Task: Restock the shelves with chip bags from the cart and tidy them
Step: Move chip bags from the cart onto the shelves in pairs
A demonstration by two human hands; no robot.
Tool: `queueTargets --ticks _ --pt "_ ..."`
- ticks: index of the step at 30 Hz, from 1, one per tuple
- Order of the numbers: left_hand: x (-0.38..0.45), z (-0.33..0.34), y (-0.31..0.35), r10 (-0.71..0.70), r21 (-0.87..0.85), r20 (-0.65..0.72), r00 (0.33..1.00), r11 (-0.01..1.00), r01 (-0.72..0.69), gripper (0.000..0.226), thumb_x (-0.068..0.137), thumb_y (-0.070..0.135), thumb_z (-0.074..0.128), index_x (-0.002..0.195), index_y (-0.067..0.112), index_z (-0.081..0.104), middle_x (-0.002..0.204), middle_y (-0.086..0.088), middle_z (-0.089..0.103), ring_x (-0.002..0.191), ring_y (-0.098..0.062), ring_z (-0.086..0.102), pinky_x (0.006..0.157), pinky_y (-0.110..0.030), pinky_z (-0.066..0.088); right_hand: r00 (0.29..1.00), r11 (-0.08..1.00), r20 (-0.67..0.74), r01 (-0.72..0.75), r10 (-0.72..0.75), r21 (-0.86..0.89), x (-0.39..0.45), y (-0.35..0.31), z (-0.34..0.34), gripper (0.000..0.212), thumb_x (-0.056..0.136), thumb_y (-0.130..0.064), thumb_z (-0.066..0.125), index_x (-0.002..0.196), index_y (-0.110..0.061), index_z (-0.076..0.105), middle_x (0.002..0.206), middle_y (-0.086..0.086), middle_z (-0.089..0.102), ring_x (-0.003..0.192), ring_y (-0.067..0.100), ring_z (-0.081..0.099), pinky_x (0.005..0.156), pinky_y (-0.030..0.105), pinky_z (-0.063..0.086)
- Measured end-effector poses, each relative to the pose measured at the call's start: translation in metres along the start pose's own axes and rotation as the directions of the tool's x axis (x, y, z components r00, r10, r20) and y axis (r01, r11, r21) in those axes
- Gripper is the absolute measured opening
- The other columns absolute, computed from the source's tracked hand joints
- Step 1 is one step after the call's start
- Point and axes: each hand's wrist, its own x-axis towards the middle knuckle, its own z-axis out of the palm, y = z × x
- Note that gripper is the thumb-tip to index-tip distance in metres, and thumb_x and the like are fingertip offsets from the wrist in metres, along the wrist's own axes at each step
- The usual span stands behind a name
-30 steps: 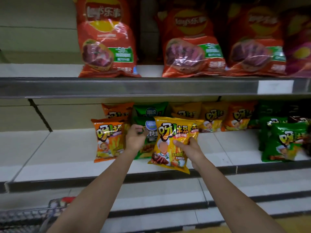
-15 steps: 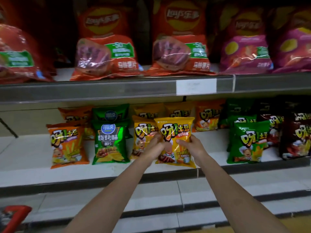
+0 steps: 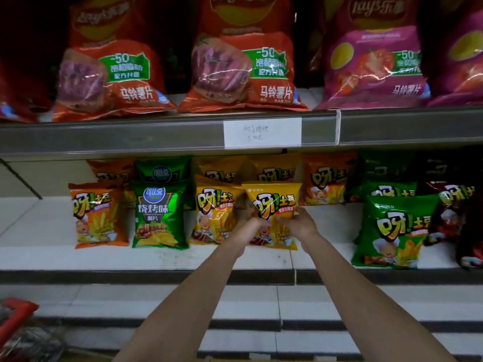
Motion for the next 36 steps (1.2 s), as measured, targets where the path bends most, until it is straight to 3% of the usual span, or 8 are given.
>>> queueTargets --ticks 7,10,14,21,25,28,32,36 --pt "0.008 -0.003 -0.007 0.029 -0.064 -0.073 0.997 0.997 -0.034 0.043 0.076 0.027 0.072 0.118 0.022 0.063 0.122 0.001 0.062 0.118 -0.021 0.052 0.099 -0.038 0.039 1.000 0.999 -0.001 -0.019 0.019 0.034 -0.011 -0.001 0.002 0.076 0.081 -0.021 0.075 0.142 -0.007 0.032 0.138 0.015 0.044 0.118 0.036 0.054 0.098 0.046 0.049" --pt "0.002 -0.017 -0.008 0.071 -0.158 -0.206 0.976 0.982 -0.105 0.020 0.084 0.010 0.068 0.104 0.014 0.069 0.097 -0.003 0.064 0.088 -0.019 0.056 0.072 -0.026 0.045 0.996 0.998 -0.068 0.049 -0.052 -0.045 -0.018 -0.007 0.005 0.052 0.081 -0.015 0.069 0.126 -0.004 0.044 0.125 0.015 0.048 0.106 0.035 0.057 0.089 0.041 0.052" --pt "-0.016 -0.051 -0.003 0.073 -0.155 -0.375 0.924 0.978 -0.140 0.025 0.092 -0.001 0.050 0.083 0.016 0.065 0.093 -0.008 0.066 0.087 -0.021 0.061 0.067 -0.027 0.049 0.980 0.985 0.131 0.161 -0.152 -0.058 -0.042 -0.026 0.022 0.013 0.090 -0.015 0.061 0.102 -0.011 0.058 0.096 0.008 0.058 0.072 0.017 0.057 0.062 0.026 0.051" --pt "-0.063 -0.149 -0.014 0.044 -0.150 -0.573 0.818 0.976 -0.158 0.019 0.091 -0.007 0.048 0.101 0.001 0.062 0.081 -0.008 0.062 0.073 -0.017 0.058 0.067 -0.026 0.048 0.884 0.957 0.393 0.288 -0.253 -0.032 -0.092 -0.070 0.105 0.019 0.091 -0.008 0.052 0.075 -0.018 0.053 0.069 0.002 0.055 0.061 0.015 0.052 0.054 0.023 0.040" --pt "-0.110 -0.210 -0.022 -0.011 -0.179 -0.700 0.714 0.971 -0.161 0.014 0.090 -0.004 0.051 0.084 0.005 0.060 0.061 0.002 0.066 0.070 -0.021 0.060 0.064 -0.026 0.048 0.770 0.920 0.549 0.392 -0.324 -0.007 -0.136 -0.099 0.165 0.019 0.094 -0.009 0.047 0.076 -0.015 0.053 0.065 0.001 0.055 0.049 0.010 0.050 0.045 0.020 0.034" --pt "-0.150 -0.260 -0.035 -0.041 -0.176 -0.801 0.597 0.969 -0.171 0.012 0.094 0.005 0.050 0.098 0.005 0.061 0.091 -0.013 0.069 0.088 -0.029 0.064 0.076 -0.034 0.053 0.696 0.895 0.621 0.446 -0.361 0.020 -0.168 -0.123 0.209 0.021 0.093 -0.009 0.047 0.074 -0.017 0.051 0.067 0.003 0.056 0.048 0.011 0.049 0.043 0.020 0.032" --pt "-0.203 -0.327 -0.057 -0.097 -0.229 -0.876 0.472 0.946 -0.229 0.027 0.094 -0.003 0.042 0.073 0.008 0.057 0.071 -0.011 0.057 0.054 -0.016 0.057 0.043 -0.018 0.039 0.584 0.854 0.705 0.517 -0.402 0.058 -0.213 -0.152 0.262 0.017 0.094 -0.009 0.046 0.079 -0.015 0.051 0.068 0.003 0.054 0.049 0.012 0.047 0.043 0.019 0.031" --pt "-0.261 -0.380 -0.090 -0.121 -0.227 -0.921 0.370 0.939 -0.258 0.029 0.092 -0.002 0.045 0.068 0.011 0.054 0.064 -0.006 0.052 0.059 -0.015 0.050 0.048 -0.019 0.036 0.505 0.823 0.756 0.563 -0.417 0.077 -0.252 -0.169 0.319 0.012 0.093 -0.010 0.048 0.082 -0.014 0.052 0.072 0.003 0.057 0.051 0.013 0.050 0.043 0.019 0.036"
